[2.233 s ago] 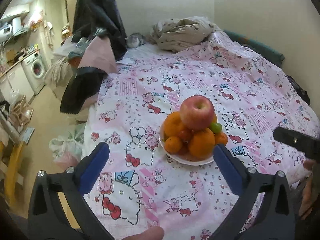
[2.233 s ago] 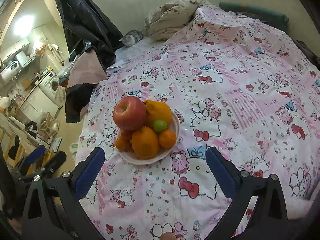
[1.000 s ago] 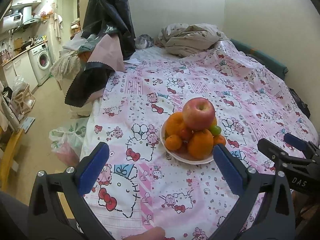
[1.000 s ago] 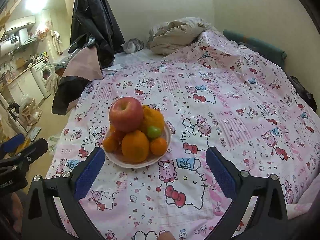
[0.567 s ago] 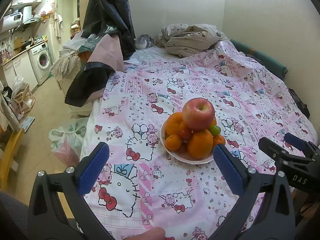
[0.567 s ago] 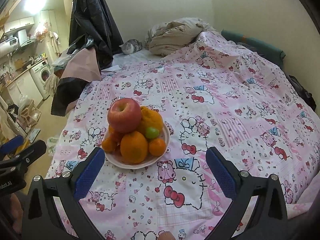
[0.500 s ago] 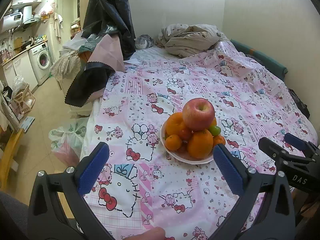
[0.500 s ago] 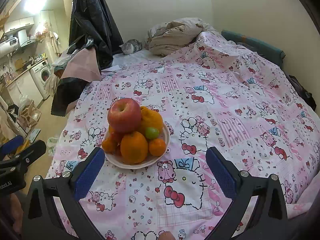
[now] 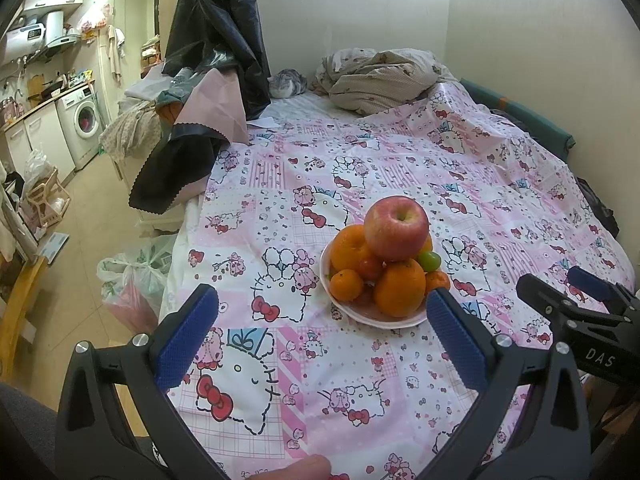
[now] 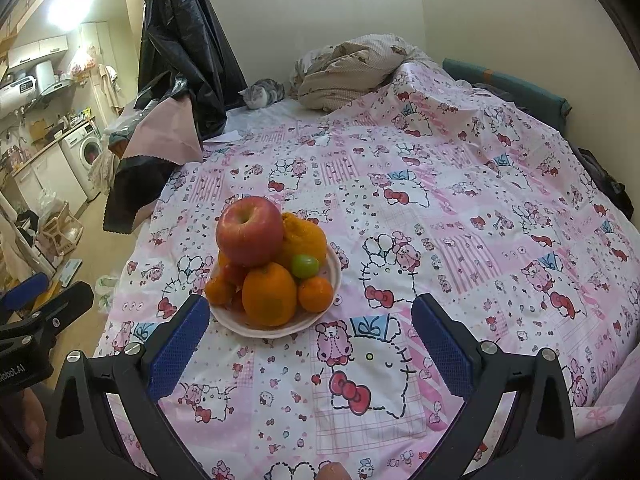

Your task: Organize fruits

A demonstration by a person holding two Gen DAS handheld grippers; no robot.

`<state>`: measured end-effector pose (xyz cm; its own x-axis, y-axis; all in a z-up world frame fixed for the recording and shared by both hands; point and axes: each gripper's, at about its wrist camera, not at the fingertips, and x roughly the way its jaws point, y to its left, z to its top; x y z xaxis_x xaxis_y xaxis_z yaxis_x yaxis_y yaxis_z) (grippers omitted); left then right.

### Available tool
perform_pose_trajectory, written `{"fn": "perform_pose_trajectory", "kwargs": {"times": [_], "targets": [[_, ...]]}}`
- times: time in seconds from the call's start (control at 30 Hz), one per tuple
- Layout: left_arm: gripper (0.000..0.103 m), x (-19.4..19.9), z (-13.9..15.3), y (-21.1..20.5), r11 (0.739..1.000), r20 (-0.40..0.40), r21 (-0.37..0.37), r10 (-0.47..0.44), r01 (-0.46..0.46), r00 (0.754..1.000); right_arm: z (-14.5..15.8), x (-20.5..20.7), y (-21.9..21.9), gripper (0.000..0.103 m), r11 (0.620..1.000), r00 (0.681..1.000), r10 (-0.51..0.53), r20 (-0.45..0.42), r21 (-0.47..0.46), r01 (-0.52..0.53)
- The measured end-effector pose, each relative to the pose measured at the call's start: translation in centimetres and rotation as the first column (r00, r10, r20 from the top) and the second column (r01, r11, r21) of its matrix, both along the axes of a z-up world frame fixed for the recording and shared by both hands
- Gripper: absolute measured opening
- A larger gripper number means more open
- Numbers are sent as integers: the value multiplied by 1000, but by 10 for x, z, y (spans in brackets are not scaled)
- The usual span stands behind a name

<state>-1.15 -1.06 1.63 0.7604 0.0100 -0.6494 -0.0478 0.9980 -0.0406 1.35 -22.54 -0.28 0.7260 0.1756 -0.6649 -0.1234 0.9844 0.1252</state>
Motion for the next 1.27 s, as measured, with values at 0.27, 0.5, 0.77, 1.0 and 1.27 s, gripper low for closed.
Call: {"fn": "perform_pose_trajectory", "kwargs": {"times": [0.27,0.5,0.77,1.0,1.27], "targets": [[103,0,0,0,1000,0,-1,1,-1,1000,0,-1,0,103,1000,1000,1,1,5,-1],[103,0,1,0,1000,-1,-2,2,-2,1000,0,-1,1,103,1000,1000,-2,0,8,2],[103,0,0,1,1000,0,-3,0,0,1000,-1,0,0,103,1000,1000,0,-4,13,0],[103,0,2,-1,1000,-1,-9,-2,2,1000,-4,0,-1,103,1000,1000,-7,-11,18,8],[103,0,2,-2,1000,0,-10,-3,3,1000,-3,1,-1,103,1000,1000,-3,-11,13,3]]}}
